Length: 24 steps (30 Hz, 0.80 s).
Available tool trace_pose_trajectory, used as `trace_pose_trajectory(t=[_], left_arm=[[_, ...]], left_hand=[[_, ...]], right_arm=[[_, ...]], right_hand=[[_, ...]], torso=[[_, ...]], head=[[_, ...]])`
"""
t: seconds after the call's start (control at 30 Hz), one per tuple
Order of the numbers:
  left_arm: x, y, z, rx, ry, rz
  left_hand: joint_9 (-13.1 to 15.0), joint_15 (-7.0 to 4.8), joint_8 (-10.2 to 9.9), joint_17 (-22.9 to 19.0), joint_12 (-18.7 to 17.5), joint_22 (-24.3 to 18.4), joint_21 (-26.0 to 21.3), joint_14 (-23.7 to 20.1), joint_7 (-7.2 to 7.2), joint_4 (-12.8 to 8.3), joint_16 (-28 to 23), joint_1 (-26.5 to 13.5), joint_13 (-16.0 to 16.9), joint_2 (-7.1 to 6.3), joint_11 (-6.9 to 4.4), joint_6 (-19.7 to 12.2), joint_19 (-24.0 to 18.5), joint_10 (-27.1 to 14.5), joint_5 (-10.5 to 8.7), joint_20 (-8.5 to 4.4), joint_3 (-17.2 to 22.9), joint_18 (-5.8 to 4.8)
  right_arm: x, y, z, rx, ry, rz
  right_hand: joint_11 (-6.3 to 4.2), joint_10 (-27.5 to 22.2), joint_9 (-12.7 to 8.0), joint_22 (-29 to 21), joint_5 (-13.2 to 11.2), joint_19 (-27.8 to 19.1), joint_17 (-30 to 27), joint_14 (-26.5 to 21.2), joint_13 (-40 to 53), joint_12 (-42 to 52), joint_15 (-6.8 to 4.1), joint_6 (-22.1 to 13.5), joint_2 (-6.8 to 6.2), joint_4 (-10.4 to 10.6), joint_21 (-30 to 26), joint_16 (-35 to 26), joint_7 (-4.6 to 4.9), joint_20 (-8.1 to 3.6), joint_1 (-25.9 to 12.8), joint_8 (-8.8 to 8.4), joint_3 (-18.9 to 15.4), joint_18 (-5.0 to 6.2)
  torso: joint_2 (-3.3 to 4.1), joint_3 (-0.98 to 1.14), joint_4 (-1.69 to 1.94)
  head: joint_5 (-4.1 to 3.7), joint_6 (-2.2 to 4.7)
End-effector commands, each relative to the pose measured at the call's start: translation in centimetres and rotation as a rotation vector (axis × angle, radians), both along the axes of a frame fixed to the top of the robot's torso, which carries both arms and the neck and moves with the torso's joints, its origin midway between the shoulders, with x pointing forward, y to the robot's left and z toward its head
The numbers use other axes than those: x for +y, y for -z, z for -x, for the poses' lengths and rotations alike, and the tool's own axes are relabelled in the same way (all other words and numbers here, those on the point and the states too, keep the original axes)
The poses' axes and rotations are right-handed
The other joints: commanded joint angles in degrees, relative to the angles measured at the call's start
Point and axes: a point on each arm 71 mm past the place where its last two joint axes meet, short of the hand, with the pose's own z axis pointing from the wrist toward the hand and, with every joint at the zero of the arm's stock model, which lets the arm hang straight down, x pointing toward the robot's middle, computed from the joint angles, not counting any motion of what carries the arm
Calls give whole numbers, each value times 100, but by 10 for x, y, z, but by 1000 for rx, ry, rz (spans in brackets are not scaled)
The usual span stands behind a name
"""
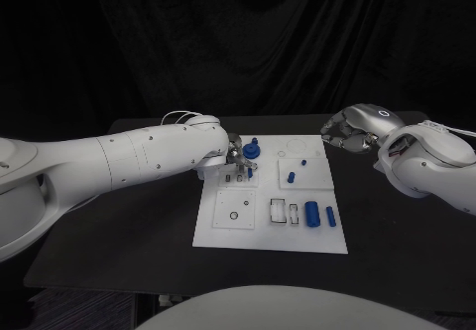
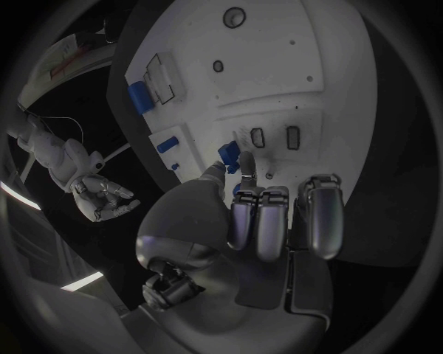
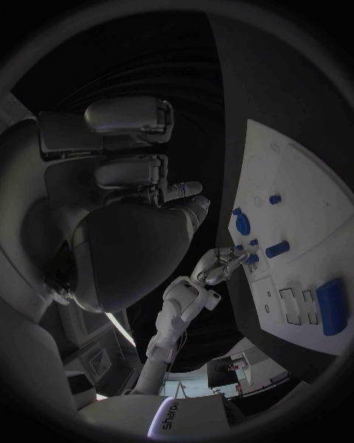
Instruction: Assemble the parts on the task board
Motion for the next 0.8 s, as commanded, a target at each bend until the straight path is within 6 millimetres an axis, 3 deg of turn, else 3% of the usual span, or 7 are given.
trace_pose_trajectory(t=[0.03,0.23,0.57,0.8], left_arm=[[-4,1,1,-10,12,27],[-6,3,1,-7,18,30],[-8,6,1,0,23,31],[-8,7,1,4,27,30]], left_hand=[[9,-30,-35,1507,15,-9,-29,595,-8,-8,15,-48,1507,-19,-20,-28,-31,606,27,3,34,-56],[17,-27,-61,1507,15,-21,-38,595,-6,-17,15,-43,1507,-21,-18,-24,-39,606,34,6,46,-53],[37,-22,-117,1507,15,-43,-56,595,-3,-40,15,-31,1507,-20,-14,-8,-54,606,61,11,78,-48],[96,-19,-245,1507,15,-37,-69,595,-2,-85,15,-22,1507,-28,-11,32,-53,606,248,16,163,-48]], right_arm=[[-1,2,0,13,14,2],[-1,3,0,15,13,2],[-1,4,0,19,14,5],[-1,4,0,24,14,8]], right_hand=[[44,519,-11,1346,30,385,1368,566,1418,-28,30,45,-3,1,-22,-43,-2,35,67,-4,48,-13],[47,512,-12,1343,41,381,1362,564,1410,-33,32,47,-4,-3,-30,-50,0,37,70,-6,54,-11],[50,493,-15,1340,59,377,1350,561,1390,-48,35,50,-6,-9,-38,-62,3,39,77,-10,63,-9],[51,478,-16,1337,64,373,1345,559,1376,-58,36,50,-7,-11,-47,-67,4,40,79,-11,66,-7]], torso=[[-2,1,5],[-1,4,-16],[-2,-6,-1],[-8,-7,6]], head=[[-20,0],[-15,0],[-37,0],[-45,0]])
